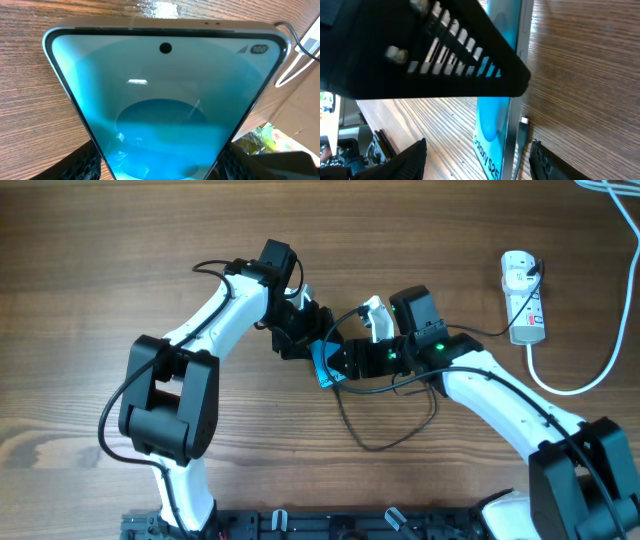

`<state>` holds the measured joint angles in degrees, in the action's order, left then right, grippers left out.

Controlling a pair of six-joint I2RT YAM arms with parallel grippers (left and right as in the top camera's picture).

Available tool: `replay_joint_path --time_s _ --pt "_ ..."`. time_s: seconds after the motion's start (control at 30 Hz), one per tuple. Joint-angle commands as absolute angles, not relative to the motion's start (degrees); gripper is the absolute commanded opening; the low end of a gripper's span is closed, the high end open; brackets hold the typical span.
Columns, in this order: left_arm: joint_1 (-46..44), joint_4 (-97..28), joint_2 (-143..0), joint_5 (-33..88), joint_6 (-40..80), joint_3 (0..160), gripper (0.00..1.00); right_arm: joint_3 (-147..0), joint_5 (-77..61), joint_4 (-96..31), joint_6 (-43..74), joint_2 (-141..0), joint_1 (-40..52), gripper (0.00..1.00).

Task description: Plug charger to phone and switch on socket

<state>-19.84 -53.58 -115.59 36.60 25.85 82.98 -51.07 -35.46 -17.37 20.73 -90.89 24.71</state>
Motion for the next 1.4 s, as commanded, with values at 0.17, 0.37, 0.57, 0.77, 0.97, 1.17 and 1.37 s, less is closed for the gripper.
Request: replay_joint_path --time_s 0.17,0.37,0.57,0.77,0.97,1.17,1.37 --pt "-19.46 -53.58 -113.6 39.0 25.74 84.12 0.21 -50.65 -35.99 -14.13 25.78 -95.81 24.95 0.33" --pt "-19.46 -53.56 -113.6 38.98 25.74 84.12 0.21 -50.65 -36.01 -13.08 36.84 -95.81 24.95 0.33" --pt "-19.46 -53.41 -113.6 38.98 25.76 84.12 0.22 -50.65 -36.05 -13.58 37.45 -95.81 24.95 0.18" --pt "-19.49 -53.41 -113.6 38.98 25.76 84.12 0.26 -50.65 -36.27 -14.09 35.79 -95.81 24.95 0.06" --pt "-19.46 -47.44 -113.6 38.96 25.74 84.12 0.93 -50.65 -44.03 -8.95 34.7 -95.79 23.88 0.04" --pt "-15.97 -42.15 -113.34 58.35 20.49 84.14 0.94 -50.65 -58.37 6.22 43.24 -95.79 20.49 0.04" --pt "-7.79 -23.24 -112.95 90.35 18.35 84.14 0.87 -50.65 -61.12 19.81 51.77 -95.79 20.23 0.04"
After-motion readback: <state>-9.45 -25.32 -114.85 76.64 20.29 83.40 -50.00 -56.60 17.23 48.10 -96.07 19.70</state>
